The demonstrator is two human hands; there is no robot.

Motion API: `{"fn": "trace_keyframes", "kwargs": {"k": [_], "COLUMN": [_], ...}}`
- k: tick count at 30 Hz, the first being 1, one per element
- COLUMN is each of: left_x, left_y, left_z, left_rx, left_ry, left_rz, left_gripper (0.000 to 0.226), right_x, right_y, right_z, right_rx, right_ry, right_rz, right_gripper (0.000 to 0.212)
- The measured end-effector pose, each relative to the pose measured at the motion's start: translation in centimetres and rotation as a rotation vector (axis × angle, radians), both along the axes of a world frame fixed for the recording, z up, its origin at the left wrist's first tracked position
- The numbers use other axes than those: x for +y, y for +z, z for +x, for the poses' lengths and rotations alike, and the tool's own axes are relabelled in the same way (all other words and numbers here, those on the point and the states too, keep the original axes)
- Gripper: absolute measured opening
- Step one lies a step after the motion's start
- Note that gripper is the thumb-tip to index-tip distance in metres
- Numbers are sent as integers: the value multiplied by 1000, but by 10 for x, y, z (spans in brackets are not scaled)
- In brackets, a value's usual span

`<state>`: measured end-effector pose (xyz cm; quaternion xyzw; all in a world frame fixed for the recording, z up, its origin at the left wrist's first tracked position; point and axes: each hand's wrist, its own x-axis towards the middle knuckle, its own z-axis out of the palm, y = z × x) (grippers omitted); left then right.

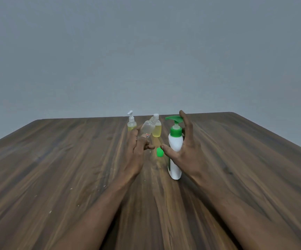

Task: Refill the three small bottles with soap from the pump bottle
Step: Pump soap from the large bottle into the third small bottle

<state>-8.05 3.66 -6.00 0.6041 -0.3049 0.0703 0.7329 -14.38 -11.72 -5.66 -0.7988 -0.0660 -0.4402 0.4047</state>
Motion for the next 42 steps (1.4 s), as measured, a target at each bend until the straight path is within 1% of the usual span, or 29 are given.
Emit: {"fn": "trace_keyframes", "kwargs": {"k": [4, 8, 12, 15, 17, 21, 25, 29, 32, 35, 42], "left_x": [-1, -2, 0, 2, 4, 9, 9, 9, 12, 14, 15], "left_y": [5, 5, 9, 11, 13, 15, 17, 17, 16, 15, 16], "left_z": [-5, -7, -9, -10, -8, -1, 1, 2, 2, 1, -1], "left_rx": [-79, -149, -167, -173, -148, -92, -92, -100, -98, -100, -104], "left_ry": [1, 21, 28, 47, 49, 94, 63, 82, 90, 89, 64], "left_rz": [81, 176, 131, 76, 18, -75, -141, -142, -138, -128, -63], "left_gripper": [30, 41, 44, 29, 25, 32, 36, 40, 38, 38, 47], "right_x": [5, 4, 4, 3, 3, 3, 6, 6, 5, 5, 12], "right_y": [0, -2, -3, -2, -3, -4, -4, -3, -6, -7, 4], "right_z": [-3, -1, 2, 3, 4, 8, 12, 14, 14, 14, 6], "right_rx": [17, -15, -34, -6, 6, -7, 13, 11, 24, 32, 20], "right_ry": [-56, -66, -67, -69, -51, -58, -117, -156, -193, -186, -131], "right_rz": [-25, -28, -38, -35, -53, -41, -40, -12, -34, -51, -55], "right_gripper": [97, 90, 86, 88, 94, 92, 92, 86, 80, 77, 83]}}
